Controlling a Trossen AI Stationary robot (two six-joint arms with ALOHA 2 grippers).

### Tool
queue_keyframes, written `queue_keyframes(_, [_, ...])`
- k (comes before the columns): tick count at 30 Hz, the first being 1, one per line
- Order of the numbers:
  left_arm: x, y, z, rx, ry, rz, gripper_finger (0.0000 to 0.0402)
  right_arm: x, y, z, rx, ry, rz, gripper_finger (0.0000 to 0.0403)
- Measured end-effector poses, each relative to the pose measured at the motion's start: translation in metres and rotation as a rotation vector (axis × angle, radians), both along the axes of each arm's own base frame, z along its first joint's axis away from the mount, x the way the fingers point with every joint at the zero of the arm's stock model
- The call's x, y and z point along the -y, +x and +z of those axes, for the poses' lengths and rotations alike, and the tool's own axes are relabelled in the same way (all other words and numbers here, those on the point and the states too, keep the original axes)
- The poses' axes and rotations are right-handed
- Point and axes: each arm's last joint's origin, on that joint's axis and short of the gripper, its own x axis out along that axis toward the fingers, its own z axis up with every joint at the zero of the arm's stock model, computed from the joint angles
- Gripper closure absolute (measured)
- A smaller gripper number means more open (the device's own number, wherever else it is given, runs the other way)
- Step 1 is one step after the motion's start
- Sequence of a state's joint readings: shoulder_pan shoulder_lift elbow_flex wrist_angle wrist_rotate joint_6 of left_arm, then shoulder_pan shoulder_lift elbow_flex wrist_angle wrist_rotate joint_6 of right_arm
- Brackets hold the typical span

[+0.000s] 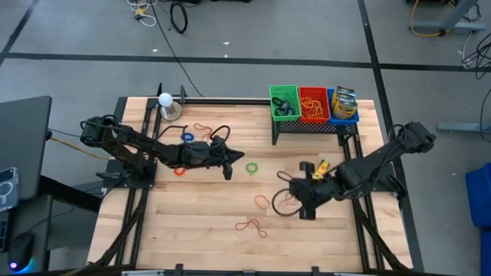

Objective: Pick & Place Office Desk Supplies
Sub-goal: Put the red rubber band into the red bin

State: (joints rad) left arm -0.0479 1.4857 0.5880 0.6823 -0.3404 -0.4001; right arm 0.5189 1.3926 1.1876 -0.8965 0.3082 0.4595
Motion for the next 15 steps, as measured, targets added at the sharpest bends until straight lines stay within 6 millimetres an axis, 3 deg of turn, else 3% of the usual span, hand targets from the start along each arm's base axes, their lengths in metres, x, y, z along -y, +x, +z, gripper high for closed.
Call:
queue_keyframes(7, [0.000, 0.000, 0.000, 0.001, 0.001, 0.000, 0.0386, 0.033, 0.007, 0.035, -0.001, -0.065, -0.154, 0.0403])
queue_keyframes(15, [0.000, 0.000, 0.000, -0.005, 0.021, -0.005, 0.0390, 0.093, 0.005, 0.095, 0.095, -0.182, -0.520, 0.0403])
